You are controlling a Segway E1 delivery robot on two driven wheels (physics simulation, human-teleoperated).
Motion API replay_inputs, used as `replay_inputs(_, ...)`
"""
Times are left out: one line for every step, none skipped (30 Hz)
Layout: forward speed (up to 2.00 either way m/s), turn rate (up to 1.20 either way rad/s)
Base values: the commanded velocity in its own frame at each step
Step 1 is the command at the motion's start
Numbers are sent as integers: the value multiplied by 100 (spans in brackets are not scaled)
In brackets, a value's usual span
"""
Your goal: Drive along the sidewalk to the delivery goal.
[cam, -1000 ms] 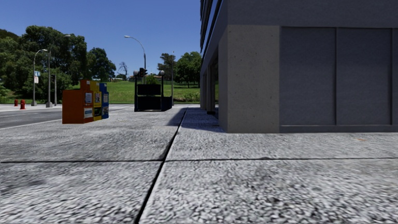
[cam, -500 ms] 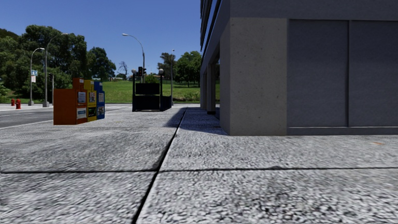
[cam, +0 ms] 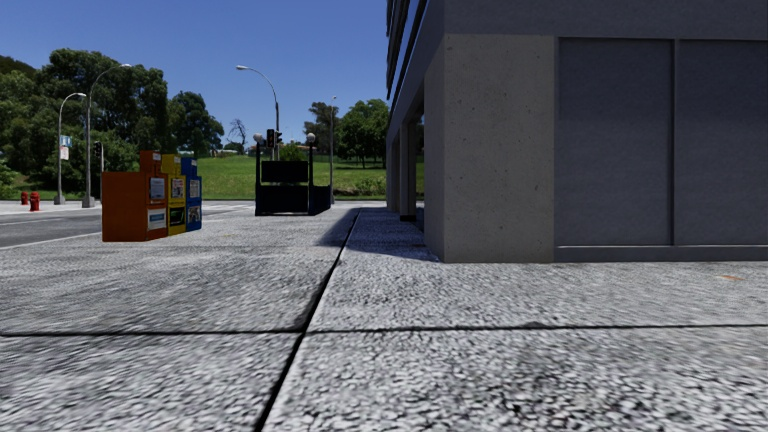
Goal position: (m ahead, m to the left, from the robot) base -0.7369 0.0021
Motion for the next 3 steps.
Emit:
replay_inputs(0, 0)
replay_inputs(0, 0)
replay_inputs(0, 0)
